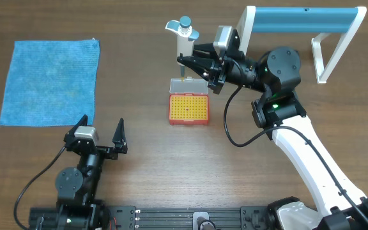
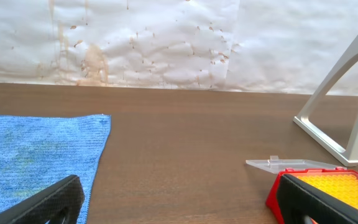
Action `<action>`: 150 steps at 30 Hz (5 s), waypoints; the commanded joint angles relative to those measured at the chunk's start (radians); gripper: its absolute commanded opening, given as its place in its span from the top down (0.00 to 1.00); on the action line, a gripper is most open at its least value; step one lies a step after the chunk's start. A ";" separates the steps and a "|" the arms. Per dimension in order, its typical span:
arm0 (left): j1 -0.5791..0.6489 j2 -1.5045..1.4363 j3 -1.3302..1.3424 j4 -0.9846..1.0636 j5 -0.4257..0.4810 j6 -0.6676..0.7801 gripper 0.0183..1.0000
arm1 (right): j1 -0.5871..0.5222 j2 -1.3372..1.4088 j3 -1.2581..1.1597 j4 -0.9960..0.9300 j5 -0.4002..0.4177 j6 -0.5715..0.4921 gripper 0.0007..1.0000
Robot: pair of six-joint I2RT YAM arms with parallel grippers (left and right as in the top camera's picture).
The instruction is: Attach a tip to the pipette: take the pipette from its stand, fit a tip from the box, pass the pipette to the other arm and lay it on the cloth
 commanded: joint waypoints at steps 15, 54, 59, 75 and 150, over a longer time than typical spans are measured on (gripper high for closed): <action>-0.003 0.011 0.022 0.155 0.010 -0.130 0.00 | -0.002 -0.008 0.012 -0.033 -0.014 0.008 0.92; -0.136 1.324 1.097 0.660 1.264 -0.459 0.47 | 0.043 -0.008 0.012 0.012 -0.202 0.076 0.92; -0.136 1.324 1.097 0.626 1.264 -0.459 0.68 | 0.076 -0.008 0.012 0.012 -0.201 0.076 0.93; 0.059 1.325 1.097 0.335 1.093 -0.368 0.99 | -0.052 -0.008 0.012 -0.105 -0.184 0.076 0.18; 0.297 2.404 2.164 -0.995 -0.060 0.309 0.00 | -0.040 -1.363 -0.970 -0.599 1.349 -0.094 0.03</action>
